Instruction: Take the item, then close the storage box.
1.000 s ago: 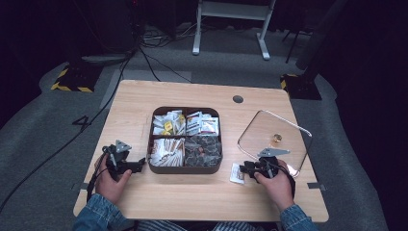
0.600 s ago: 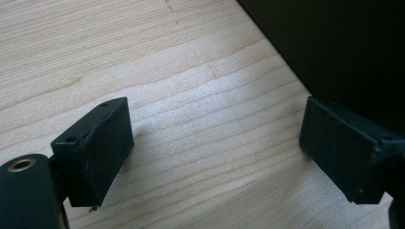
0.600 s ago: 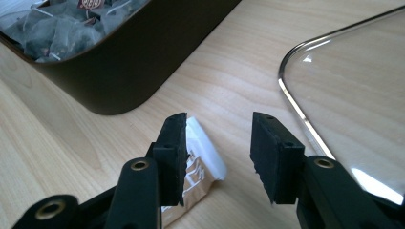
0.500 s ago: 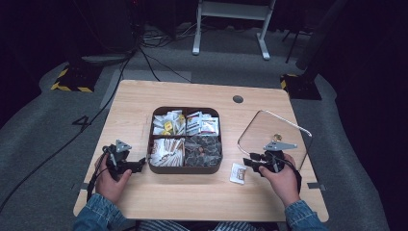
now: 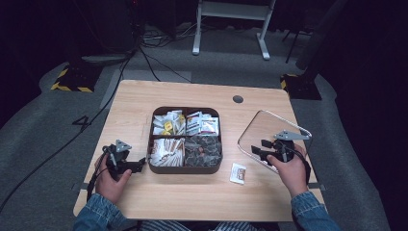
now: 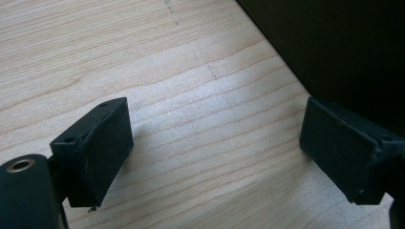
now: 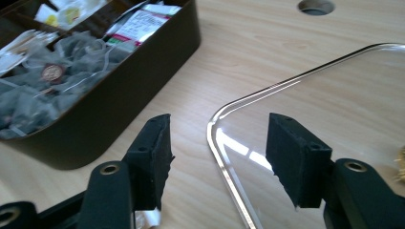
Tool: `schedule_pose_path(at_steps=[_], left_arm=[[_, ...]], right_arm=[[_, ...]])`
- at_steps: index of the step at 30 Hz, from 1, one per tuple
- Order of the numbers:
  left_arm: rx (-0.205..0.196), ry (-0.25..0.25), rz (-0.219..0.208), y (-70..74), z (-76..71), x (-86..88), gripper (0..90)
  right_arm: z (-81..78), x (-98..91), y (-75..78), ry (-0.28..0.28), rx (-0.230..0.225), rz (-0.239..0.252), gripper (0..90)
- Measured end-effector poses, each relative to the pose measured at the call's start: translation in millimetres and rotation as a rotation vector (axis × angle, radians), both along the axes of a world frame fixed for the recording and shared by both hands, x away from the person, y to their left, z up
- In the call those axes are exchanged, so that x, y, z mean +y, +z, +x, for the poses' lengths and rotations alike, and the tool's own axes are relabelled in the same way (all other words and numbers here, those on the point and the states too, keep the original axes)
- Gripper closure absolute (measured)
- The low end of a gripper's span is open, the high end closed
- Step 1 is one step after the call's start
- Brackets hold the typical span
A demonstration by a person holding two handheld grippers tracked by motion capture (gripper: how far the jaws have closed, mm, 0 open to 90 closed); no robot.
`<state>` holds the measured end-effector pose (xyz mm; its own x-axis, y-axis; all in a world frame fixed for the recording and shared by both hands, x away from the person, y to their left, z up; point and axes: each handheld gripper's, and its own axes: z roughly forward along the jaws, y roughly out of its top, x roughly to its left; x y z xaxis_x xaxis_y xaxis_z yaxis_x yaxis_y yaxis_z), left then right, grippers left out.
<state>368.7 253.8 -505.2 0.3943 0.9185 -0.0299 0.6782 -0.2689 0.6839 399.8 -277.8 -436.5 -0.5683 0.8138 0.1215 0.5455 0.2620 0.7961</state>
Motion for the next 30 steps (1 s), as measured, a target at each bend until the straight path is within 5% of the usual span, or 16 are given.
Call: schedule_pose_path(at_steps=[13, 30], left_arm=[[-0.001, -0.001, 0.001, -0.1, -0.2, 0.0, 11.1], [-0.001, -0.002, 0.0, -0.1, -0.1, 0.0, 11.0]], right_arm=[[28.7, -29.5, 6.3, -0.122, -0.025, -0.012, 40.5], [67.5, -60.9, -17.5, -0.257, 0.011, -0.061, 37.5]])
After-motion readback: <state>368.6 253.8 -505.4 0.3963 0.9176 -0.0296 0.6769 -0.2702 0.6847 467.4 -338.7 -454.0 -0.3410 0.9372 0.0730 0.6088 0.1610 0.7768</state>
